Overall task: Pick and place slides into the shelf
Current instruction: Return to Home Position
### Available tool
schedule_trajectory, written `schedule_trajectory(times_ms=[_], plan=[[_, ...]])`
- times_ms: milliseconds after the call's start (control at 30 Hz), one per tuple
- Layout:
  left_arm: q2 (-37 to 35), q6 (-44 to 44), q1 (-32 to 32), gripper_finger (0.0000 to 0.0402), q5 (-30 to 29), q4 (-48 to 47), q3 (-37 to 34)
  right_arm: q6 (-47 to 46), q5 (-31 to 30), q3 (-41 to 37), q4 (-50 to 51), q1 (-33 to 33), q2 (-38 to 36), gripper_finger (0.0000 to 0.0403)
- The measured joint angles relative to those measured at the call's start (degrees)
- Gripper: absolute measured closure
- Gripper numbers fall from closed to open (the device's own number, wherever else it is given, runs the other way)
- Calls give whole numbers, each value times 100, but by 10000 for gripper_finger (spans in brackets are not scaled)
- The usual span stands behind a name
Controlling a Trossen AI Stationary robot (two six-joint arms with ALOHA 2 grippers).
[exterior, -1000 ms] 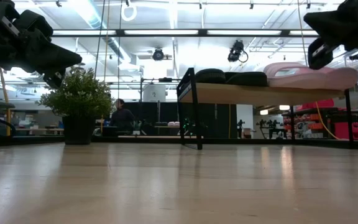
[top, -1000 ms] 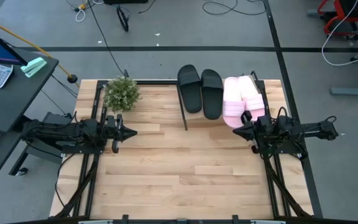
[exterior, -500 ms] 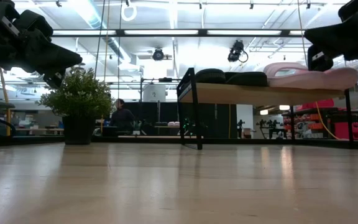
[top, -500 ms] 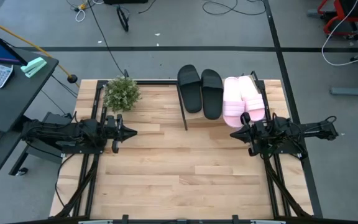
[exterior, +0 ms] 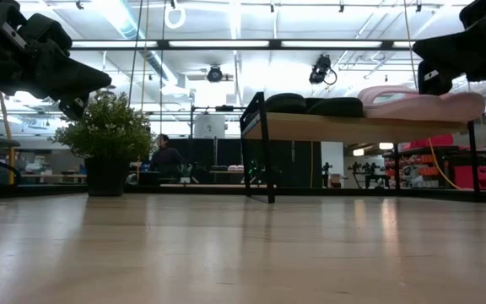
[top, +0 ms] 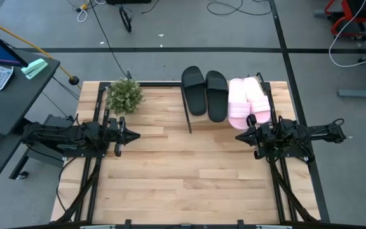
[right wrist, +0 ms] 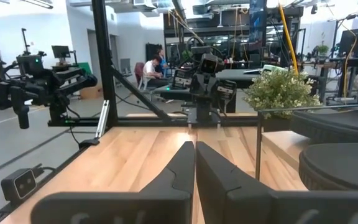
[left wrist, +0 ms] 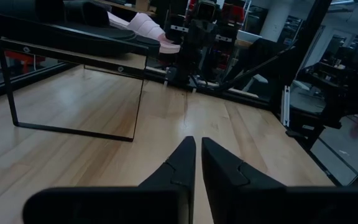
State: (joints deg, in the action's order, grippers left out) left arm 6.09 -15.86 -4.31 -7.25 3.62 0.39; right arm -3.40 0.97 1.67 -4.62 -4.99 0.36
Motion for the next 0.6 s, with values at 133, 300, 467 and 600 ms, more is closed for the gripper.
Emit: schedule_trajectory(times_ms=[133, 300, 467, 600], plan=[[0, -1, -1, 363, 1, 0, 0, 2, 1, 0, 0, 0, 0, 384], [1, -1, 1, 362, -1, 0, -1, 0, 5, 2, 0, 0, 2, 384], [0, 0, 2, 370, 1, 0, -1, 0, 9, 4, 0, 0, 2, 384], [0, 0, -1, 376, 1, 0, -1, 0, 18, 4, 0, 0, 2, 386]])
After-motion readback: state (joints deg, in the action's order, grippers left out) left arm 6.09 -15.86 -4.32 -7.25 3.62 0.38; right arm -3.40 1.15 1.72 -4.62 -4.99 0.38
